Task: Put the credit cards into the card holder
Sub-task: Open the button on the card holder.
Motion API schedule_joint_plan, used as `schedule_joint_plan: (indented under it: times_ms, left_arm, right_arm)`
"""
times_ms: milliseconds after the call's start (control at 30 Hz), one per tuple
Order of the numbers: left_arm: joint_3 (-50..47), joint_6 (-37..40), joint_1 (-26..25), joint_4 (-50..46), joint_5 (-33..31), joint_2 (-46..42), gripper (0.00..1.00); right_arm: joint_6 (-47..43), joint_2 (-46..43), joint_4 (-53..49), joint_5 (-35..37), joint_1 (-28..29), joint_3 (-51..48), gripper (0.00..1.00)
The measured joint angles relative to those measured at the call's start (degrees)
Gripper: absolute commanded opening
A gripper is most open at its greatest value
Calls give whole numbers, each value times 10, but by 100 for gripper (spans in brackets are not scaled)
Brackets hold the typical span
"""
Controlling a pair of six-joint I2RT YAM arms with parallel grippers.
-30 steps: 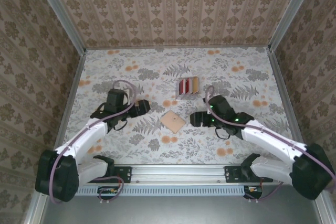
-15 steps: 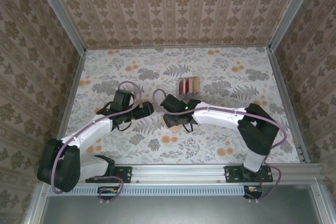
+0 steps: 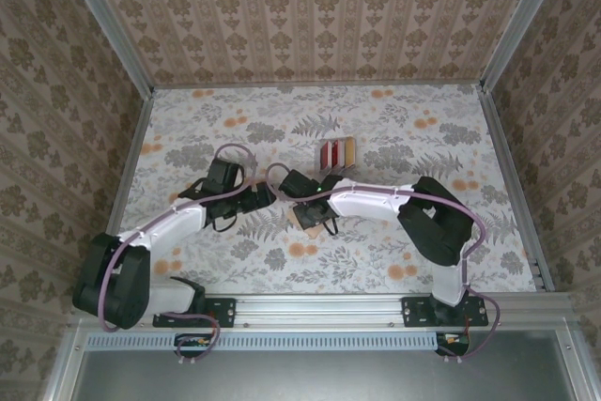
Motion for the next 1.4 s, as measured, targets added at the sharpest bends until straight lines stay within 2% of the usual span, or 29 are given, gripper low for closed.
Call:
schedule_joint_plan:
  times_ms: [100, 333, 400, 633, 733, 1100, 1400]
  left_arm:
    - [10, 1, 0, 1, 0, 7, 100]
    - [11, 0, 0, 8, 8, 25, 100]
    - [11, 0, 0, 13, 12, 31, 100]
    - [11, 0, 0, 35, 29, 43, 100]
    - [11, -2, 0, 42, 41, 55, 97]
    - [11, -2, -13, 74, 76, 59, 94]
    - [37, -3, -43, 97, 94, 73, 92]
  right_arm:
    - [1, 3, 0, -6, -7, 3, 29]
    - [0, 4, 2, -17, -11, 4, 10]
    - [1, 3, 2, -19, -11, 5, 8]
    - [4, -1, 2, -37, -20, 5, 6]
    - [16, -13, 14, -54, -33, -7, 6]
    - [85, -125, 70, -167, -118, -94, 6]
    - [199, -238, 177, -267, -182, -229, 4]
